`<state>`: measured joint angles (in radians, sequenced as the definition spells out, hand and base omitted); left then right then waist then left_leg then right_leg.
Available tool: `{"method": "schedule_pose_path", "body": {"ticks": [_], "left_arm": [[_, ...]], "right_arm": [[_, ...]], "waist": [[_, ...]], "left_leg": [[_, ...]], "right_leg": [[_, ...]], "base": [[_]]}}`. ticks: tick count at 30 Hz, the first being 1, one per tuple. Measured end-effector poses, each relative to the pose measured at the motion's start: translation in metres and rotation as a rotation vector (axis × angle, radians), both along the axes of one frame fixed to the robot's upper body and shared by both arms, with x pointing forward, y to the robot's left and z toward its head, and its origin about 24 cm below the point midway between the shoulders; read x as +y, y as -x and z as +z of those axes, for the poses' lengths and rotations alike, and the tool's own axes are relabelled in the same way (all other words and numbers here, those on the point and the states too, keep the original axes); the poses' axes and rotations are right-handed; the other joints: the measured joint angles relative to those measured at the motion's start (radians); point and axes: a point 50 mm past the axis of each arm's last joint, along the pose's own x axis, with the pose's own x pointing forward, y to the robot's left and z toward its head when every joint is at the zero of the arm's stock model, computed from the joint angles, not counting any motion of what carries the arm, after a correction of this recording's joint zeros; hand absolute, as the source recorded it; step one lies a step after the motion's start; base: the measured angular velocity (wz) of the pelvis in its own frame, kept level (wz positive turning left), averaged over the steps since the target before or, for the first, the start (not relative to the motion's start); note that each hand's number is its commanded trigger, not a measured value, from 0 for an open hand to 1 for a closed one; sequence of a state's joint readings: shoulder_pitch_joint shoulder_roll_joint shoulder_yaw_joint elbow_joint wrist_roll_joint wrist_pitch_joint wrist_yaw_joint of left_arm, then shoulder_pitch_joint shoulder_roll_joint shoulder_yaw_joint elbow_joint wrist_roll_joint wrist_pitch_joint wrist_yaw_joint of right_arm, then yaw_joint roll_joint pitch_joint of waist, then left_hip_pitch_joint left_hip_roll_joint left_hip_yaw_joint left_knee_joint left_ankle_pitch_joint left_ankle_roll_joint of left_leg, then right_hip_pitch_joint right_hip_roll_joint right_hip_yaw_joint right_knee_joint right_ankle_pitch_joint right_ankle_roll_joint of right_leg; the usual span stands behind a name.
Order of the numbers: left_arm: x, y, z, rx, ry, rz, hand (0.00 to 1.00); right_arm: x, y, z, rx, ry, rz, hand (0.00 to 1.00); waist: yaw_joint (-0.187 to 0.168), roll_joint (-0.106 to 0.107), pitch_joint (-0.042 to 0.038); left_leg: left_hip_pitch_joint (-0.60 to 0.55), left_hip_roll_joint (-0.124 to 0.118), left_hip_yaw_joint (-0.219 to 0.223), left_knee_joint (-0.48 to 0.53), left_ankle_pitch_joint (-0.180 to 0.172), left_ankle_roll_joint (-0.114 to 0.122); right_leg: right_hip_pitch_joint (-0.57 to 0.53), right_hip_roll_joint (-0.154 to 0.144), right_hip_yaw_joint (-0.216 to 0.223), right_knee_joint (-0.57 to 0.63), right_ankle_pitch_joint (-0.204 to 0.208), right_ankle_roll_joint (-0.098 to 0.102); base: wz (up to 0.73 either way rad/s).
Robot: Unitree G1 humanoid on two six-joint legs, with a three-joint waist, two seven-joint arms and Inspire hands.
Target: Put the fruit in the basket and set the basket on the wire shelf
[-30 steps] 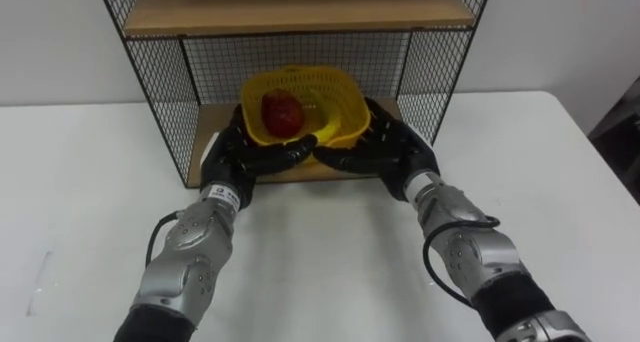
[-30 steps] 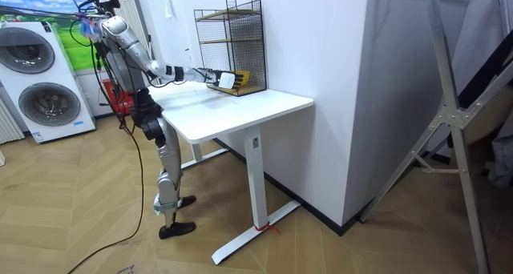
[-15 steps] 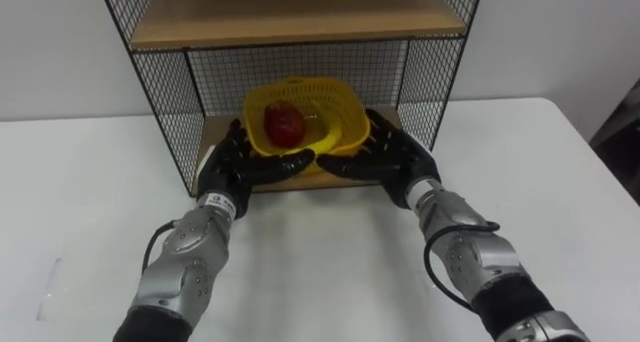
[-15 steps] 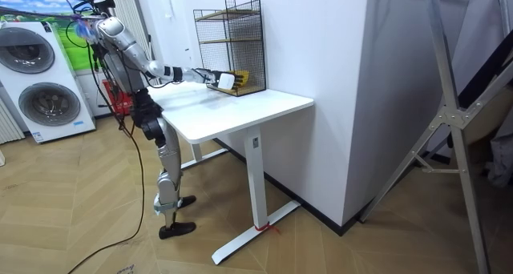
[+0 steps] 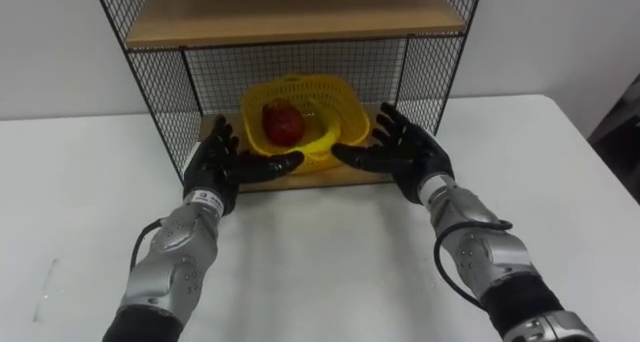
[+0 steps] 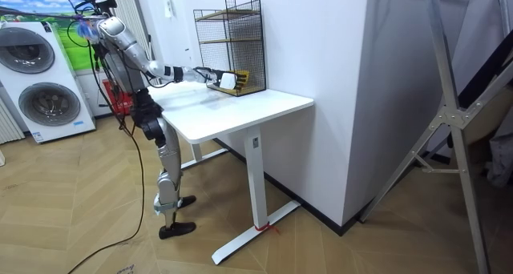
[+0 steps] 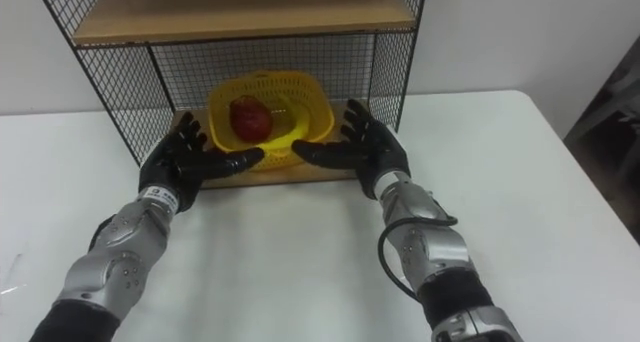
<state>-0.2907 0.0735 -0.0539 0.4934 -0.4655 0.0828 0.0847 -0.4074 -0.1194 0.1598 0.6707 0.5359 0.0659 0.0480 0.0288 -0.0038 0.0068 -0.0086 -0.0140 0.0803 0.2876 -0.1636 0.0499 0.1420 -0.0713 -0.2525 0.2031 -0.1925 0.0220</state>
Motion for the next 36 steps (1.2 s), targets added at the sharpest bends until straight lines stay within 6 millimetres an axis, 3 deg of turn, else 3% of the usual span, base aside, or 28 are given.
{"method": "schedule_pose_path", "body": {"ticks": [12, 18, 22, 27, 36], "left_arm": [[0.013, -0.002, 0.008, -0.032, -0.023, 0.025, 0.00], [0.016, -0.002, 0.012, -0.050, -0.030, 0.025, 0.00], [0.016, 0.001, 0.011, -0.050, -0.029, 0.026, 0.00], [0.015, 0.007, 0.024, -0.124, -0.039, 0.017, 0.00], [0.015, 0.031, 0.032, -0.200, -0.047, 0.021, 0.00]], "right_arm": [[-0.004, -0.001, 0.004, -0.029, 0.015, 0.031, 0.00], [-0.003, -0.001, 0.006, -0.041, 0.008, 0.043, 0.00], [-0.004, 0.006, 0.006, -0.057, 0.002, 0.040, 0.00], [-0.005, 0.016, 0.009, -0.095, -0.005, 0.040, 0.00], [-0.006, 0.037, 0.015, -0.169, 0.082, 0.048, 0.00]], "waist": [[0.001, -0.007, -0.0042], [-0.003, -0.015, -0.0102], [-0.003, -0.016, -0.0110], [-0.006, -0.017, -0.0116], [-0.026, -0.009, -0.0081]], "left_leg": [[0.004, -0.001, 0.000, -0.008, 0.004, -0.001], [0.007, -0.004, 0.000, -0.021, 0.017, -0.001], [0.017, -0.004, 0.000, -0.021, 0.016, -0.001], [0.022, -0.003, 0.003, -0.021, 0.016, -0.001], [0.037, -0.002, 0.008, -0.034, 0.017, -0.001]], "right_leg": [[0.002, 0.000, 0.001, -0.002, 0.000, 0.000], [0.003, -0.003, 0.001, -0.002, 0.001, -0.001], [0.013, -0.003, 0.000, -0.003, 0.001, -0.001], [0.015, -0.001, 0.000, -0.019, 0.002, -0.001], [0.026, 0.000, 0.004, -0.022, 0.003, -0.001]], "base": [[0.00], [0.01], [0.00], [0.00], [-0.01]]}}
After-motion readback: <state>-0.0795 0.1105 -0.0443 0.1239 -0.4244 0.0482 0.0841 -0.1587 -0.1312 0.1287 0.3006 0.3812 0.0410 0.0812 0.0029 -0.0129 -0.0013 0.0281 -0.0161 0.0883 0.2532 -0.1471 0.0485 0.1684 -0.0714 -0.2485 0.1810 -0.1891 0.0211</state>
